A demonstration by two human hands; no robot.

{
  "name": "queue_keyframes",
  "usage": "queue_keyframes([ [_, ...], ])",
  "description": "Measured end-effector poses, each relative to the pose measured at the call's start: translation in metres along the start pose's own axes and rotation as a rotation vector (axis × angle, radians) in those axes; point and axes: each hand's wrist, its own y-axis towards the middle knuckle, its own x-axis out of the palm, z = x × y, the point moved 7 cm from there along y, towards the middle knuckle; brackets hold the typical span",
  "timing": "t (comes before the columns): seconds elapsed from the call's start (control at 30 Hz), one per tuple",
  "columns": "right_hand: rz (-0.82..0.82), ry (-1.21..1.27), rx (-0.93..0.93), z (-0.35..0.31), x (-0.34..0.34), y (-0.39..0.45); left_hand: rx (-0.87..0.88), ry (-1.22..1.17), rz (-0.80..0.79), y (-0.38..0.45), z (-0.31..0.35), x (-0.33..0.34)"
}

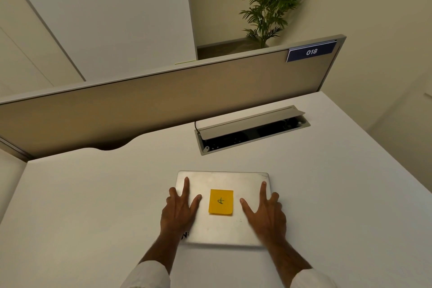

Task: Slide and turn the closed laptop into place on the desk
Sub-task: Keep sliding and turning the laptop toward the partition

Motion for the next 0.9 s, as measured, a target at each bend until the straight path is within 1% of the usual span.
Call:
queue_keyframes([
  [0.67, -0.002, -0.027, -0.037, -0.006, 0.0, -0.005, -0.042, 0.075, 0.02, -0.009, 0.0, -0.004],
  [0.9, -0.029, -0.029, -0.029, -0.007, 0.001, -0.005, -0.049, 0.084, 0.016, -0.011, 0.001, -0.004],
])
